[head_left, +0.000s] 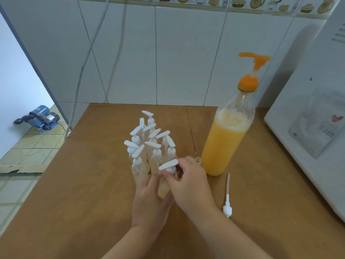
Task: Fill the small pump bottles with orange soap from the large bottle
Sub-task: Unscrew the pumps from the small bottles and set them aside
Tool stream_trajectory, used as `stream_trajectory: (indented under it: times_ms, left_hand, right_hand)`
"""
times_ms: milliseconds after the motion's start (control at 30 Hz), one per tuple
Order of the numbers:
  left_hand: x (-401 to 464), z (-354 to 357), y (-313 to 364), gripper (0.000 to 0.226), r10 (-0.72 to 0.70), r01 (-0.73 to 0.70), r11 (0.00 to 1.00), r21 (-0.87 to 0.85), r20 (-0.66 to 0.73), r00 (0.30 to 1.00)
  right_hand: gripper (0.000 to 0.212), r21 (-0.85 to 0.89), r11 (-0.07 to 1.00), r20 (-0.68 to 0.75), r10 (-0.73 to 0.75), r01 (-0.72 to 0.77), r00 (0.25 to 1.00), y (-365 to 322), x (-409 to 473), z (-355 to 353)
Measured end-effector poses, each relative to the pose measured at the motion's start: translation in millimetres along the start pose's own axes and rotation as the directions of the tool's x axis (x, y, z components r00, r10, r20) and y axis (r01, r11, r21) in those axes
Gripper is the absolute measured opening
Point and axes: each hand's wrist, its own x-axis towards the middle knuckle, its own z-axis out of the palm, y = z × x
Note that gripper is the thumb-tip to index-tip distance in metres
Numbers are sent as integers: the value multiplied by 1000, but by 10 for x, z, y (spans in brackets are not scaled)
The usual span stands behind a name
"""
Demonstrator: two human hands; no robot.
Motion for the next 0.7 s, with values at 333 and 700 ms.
stream_trajectory:
  times_ms: [333, 700]
  left_hand:
    - [-59, -141, 109, 30, 140, -100, 911, -399, 72, 988]
    - [49, -239, 80, 48, 186, -127, 930, -344, 143, 972]
  right_hand:
    - [73, 592, 764, 258, 121, -256, 959, -202, 87, -484]
    - [87, 513, 808, 166, 236, -288, 958, -169, 157, -595]
